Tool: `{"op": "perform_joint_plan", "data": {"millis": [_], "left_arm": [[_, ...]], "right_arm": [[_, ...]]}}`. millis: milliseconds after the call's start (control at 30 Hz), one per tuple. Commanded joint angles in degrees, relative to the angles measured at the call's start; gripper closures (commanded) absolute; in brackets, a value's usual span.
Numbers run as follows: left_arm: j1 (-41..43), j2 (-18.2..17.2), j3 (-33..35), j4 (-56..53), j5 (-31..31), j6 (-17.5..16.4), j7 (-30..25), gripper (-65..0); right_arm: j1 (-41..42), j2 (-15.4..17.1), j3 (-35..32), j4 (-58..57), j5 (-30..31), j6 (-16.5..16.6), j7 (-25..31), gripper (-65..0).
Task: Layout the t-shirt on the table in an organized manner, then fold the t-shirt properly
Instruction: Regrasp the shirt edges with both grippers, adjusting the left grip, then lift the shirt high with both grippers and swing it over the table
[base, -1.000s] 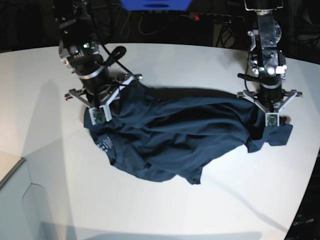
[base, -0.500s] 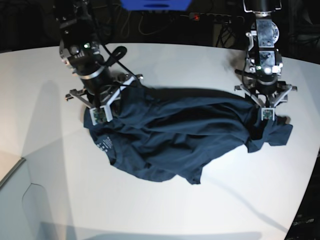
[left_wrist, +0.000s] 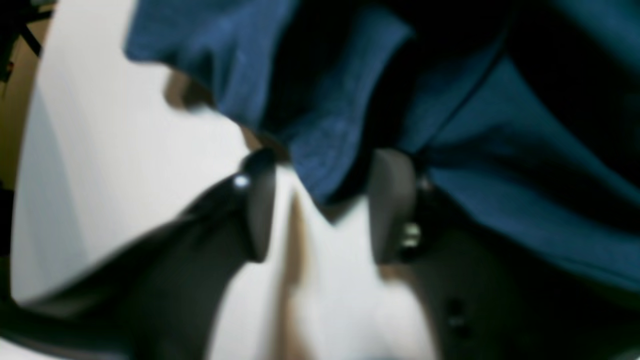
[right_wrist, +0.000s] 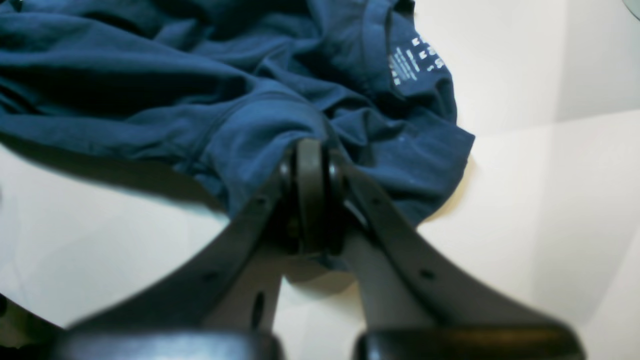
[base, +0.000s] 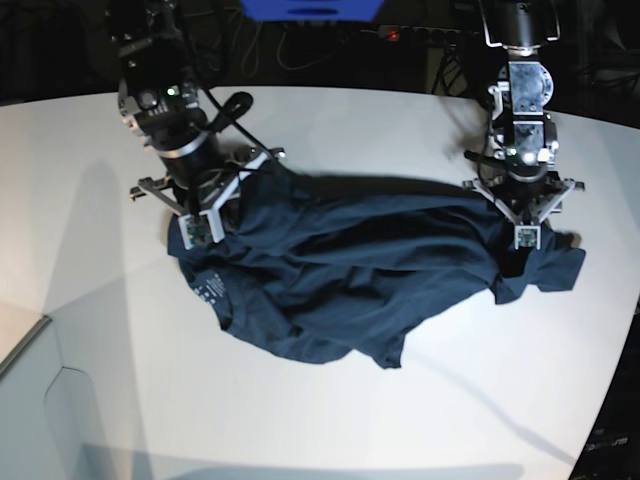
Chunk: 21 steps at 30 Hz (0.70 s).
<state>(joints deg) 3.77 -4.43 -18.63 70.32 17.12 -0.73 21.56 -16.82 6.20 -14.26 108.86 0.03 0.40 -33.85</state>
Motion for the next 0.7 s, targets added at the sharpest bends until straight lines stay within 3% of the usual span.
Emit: {"op": "perform_joint_plan", "data": {"millis": [0,133,667], "left_arm": [[-1.7,-0.63,-0.05,-0.21,0.24,0.42,0.11,-17.6],[-2.41,-0.72,-0.31,-1.97,0.24,0.42,0.11,0.0],[5.33,-0.19,-0.49,20.36,0.24,0.42,0.64,-0.2]], "right_arm": [[0.34,0.18,0.15,0.9,-0.16,0.25,1.19,0.0],[0.34,0.27,0.15,0.9,-0.16,0.25,1.19,0.0],[0.34,0.18,8.86,0.9,-0.16,0.25,1.36,0.0]]}}
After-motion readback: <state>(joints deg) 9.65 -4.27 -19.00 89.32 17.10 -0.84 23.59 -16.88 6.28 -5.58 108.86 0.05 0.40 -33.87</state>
